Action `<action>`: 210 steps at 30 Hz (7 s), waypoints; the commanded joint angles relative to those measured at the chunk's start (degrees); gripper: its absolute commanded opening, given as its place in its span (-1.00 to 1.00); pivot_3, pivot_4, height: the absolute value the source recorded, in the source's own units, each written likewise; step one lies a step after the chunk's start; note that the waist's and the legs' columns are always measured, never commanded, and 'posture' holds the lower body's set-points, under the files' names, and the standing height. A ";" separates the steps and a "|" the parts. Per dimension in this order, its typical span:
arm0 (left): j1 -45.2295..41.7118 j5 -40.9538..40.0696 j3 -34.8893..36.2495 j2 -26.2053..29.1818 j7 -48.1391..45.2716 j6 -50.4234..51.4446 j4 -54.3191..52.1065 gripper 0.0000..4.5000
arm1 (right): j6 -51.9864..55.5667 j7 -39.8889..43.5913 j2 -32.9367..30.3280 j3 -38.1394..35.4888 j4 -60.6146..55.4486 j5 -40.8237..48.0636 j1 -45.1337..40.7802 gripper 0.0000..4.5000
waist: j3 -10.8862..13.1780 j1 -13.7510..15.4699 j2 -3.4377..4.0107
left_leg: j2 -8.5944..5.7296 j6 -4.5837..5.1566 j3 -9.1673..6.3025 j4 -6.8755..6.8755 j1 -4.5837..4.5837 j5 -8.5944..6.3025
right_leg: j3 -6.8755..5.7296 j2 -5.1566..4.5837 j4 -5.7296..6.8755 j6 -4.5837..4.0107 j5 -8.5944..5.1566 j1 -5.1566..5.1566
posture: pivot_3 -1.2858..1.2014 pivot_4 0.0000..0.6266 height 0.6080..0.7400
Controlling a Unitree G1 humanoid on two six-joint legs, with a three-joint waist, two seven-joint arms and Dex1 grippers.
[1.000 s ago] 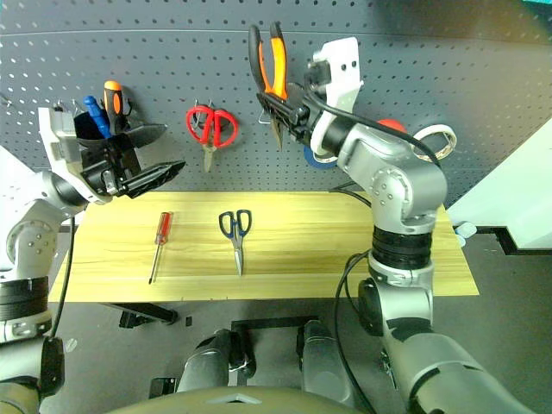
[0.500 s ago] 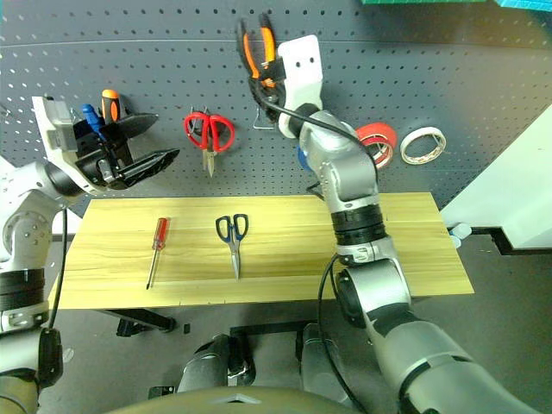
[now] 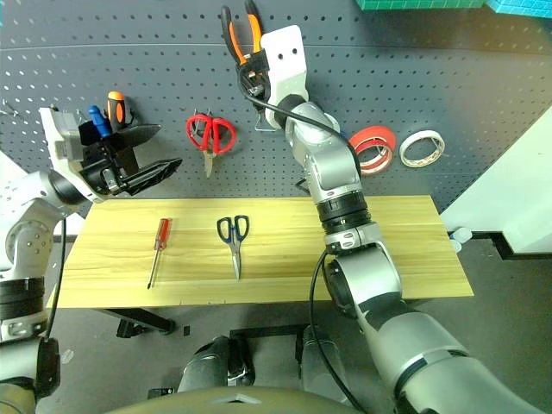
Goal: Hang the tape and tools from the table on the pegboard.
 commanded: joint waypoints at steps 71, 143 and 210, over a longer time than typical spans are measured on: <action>7.86 18.15 -16.06 -24.77 50.40 32.35 -8.31 1.00 | 13.24 57.02 -35.67 11.90 -10.96 9.28 22.74 0.99 | 3.00 6.13 0.42 | 0.12 0.49 -0.64 0.27 0.38 -0.29 | -0.09 -0.28 -0.04 -0.72 -0.40 0.25 | -0.01 -0.12 0.84; -3.64 25.19 -15.58 -30.09 57.55 71.41 -16.37 -0.72 | 4.92 66.56 -38.64 3.01 -9.56 11.91 20.36 1.00 | 13.92 2.90 0.38 | 0.07 0.43 -0.69 -0.08 -0.25 -0.16 | -0.14 -0.34 -0.03 -0.33 -0.32 -0.30 | -0.07 -0.06 0.84; 0.68 24.02 -14.32 -18.55 37.74 12.03 -12.71 -0.72 | 16.82 58.25 -44.15 -7.93 -28.26 28.42 20.53 1.00 | 3.93 2.98 0.65 | 0.22 0.58 -0.80 0.90 -1.02 -0.07 | 0.05 0.56 -0.86 -0.17 1.12 -0.39 | -0.10 -0.64 0.84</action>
